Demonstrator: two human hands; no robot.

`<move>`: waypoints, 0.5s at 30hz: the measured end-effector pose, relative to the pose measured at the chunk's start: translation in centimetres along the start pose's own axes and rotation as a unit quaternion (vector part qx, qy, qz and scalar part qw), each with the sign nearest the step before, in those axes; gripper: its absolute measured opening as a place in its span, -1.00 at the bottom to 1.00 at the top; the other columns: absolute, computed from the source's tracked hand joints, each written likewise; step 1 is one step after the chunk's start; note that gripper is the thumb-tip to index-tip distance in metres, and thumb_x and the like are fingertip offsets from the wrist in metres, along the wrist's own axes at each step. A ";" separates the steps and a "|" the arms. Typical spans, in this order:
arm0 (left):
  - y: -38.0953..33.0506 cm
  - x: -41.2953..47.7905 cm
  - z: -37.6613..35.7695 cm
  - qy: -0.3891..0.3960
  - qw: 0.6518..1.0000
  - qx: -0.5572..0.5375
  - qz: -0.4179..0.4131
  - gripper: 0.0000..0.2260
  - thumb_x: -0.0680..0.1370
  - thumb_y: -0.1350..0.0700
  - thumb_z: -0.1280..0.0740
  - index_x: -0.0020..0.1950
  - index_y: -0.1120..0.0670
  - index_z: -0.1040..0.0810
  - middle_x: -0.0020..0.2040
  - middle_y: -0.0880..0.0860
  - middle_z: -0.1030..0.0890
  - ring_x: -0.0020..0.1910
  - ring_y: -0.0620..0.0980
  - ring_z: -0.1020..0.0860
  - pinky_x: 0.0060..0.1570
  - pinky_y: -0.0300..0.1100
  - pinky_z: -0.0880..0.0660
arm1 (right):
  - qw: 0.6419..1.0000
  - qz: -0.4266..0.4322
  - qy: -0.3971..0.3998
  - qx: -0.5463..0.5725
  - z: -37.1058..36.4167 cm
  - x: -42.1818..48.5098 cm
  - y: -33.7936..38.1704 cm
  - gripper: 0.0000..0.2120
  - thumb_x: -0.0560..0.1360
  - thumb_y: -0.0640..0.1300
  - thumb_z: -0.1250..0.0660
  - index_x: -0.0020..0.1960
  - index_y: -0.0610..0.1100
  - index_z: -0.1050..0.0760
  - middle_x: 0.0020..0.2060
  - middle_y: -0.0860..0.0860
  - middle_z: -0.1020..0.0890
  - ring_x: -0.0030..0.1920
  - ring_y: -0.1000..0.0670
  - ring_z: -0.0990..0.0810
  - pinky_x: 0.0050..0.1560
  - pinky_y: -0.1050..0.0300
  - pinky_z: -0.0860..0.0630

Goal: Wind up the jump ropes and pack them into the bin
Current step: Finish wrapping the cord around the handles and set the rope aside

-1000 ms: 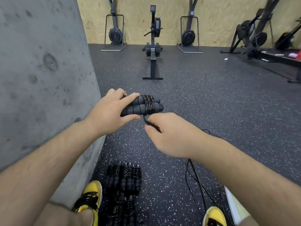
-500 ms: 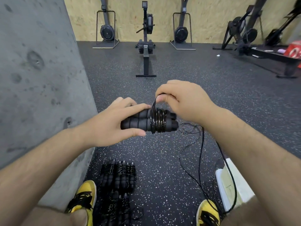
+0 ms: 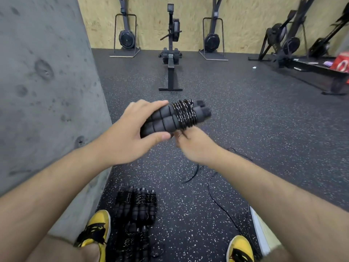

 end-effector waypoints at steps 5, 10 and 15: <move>3.0 0.8 -0.1 -0.009 0.996 0.088 0.025 -0.30 0.50 -0.29 -0.26 0.56 0.03 -0.32 0.15 0.03 -0.44 0.17 0.13 -0.41 0.22 -0.18 -0.21 | 0.999 0.023 -0.033 0.006 -2.3 -0.2 1.8 -0.74 0.70 -0.05 -0.04 0.06 -0.13 -0.46 -0.24 0.03 -0.51 -0.25 0.00 -0.48 -0.21 0.09 -0.32; 4.5 0.7 0.0 -0.010 0.991 0.125 0.053 -0.29 0.48 -0.31 -0.23 0.55 0.02 -0.33 0.12 0.02 -0.40 0.11 0.08 -0.34 0.22 -0.11 -0.26 | 0.999 -0.008 0.005 -0.046 -2.3 -1.2 2.8 -0.68 0.70 0.02 -0.03 0.10 -0.13 -0.49 -0.12 -0.02 -0.58 -0.12 -0.04 -0.54 -0.15 0.05 -0.41; 6.8 0.1 0.5 0.005 0.984 0.156 0.085 -0.34 0.49 -0.18 -0.38 0.53 0.03 -0.35 0.11 0.04 -0.41 0.06 0.07 -0.30 0.25 0.06 -0.36 | 0.991 0.017 0.010 -0.132 -0.5 -2.9 4.0 -0.72 0.67 0.01 -0.08 -0.09 -0.12 -0.42 -0.24 -0.02 -0.55 -0.26 -0.06 -0.48 -0.31 0.07 -0.33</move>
Point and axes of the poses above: each hand's wrist, its own x-axis towards the middle knuckle, its own z-axis out of the back of the hand, y = z × x, the point moved 3 cm from there along x, towards the middle knuckle
